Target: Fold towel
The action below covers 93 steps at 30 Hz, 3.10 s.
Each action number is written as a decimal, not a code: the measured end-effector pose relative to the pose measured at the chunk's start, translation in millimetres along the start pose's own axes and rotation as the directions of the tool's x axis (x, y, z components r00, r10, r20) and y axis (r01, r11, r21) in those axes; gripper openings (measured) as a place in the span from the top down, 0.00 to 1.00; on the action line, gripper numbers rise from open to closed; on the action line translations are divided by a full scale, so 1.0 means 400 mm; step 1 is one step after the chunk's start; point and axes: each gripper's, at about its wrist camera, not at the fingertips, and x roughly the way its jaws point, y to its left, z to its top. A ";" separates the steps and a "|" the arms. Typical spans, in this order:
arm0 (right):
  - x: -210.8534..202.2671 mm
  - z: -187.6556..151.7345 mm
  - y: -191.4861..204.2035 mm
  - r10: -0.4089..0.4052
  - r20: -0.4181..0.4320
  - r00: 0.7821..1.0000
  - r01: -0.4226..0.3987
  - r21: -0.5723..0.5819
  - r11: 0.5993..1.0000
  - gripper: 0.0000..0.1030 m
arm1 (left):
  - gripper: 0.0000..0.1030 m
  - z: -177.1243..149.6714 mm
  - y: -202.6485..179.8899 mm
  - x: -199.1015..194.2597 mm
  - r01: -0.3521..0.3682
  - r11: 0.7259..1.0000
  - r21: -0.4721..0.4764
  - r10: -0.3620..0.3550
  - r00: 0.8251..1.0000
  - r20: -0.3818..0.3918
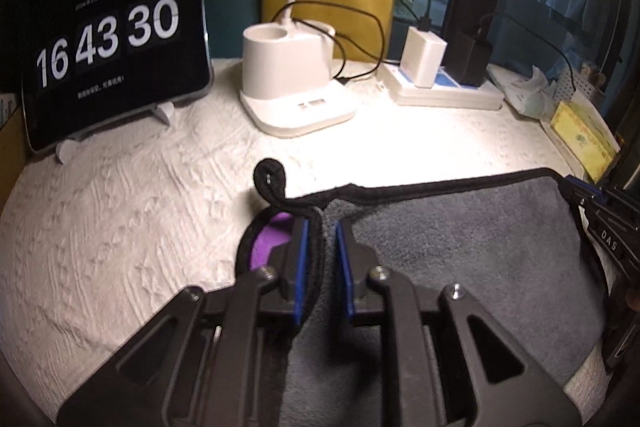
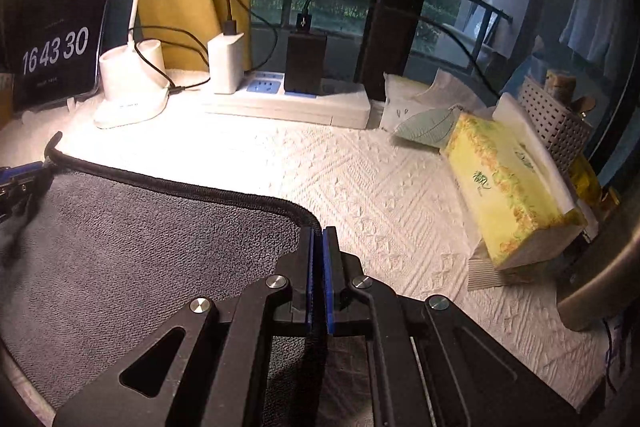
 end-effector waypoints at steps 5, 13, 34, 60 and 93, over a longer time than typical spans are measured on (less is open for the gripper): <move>0.019 0.001 0.002 0.004 -0.036 0.999 -0.004 -0.001 1.000 0.95 | 0.78 0.003 0.016 0.010 -0.009 0.999 -0.035 0.007 0.999 -0.037; 0.047 0.001 0.006 0.000 -0.087 0.996 -0.001 -0.008 1.000 0.95 | 0.54 -0.003 0.055 0.002 -0.037 0.994 -0.101 0.033 0.998 -0.047; 0.025 -0.003 -0.011 -0.028 -0.066 0.997 0.030 0.028 0.999 0.68 | 0.51 -0.029 0.069 -0.042 -0.082 0.994 -0.072 0.080 0.996 -0.026; -0.200 -0.074 0.024 0.014 -0.009 1.000 -0.013 0.064 0.998 0.52 | 0.29 -0.095 0.029 -0.240 0.029 0.996 -0.089 -0.023 0.997 0.070; -0.411 -0.190 0.067 0.032 0.057 0.998 -0.036 0.067 0.997 0.52 | 0.29 -0.253 -0.072 -0.480 0.082 0.996 0.027 -0.086 0.976 0.201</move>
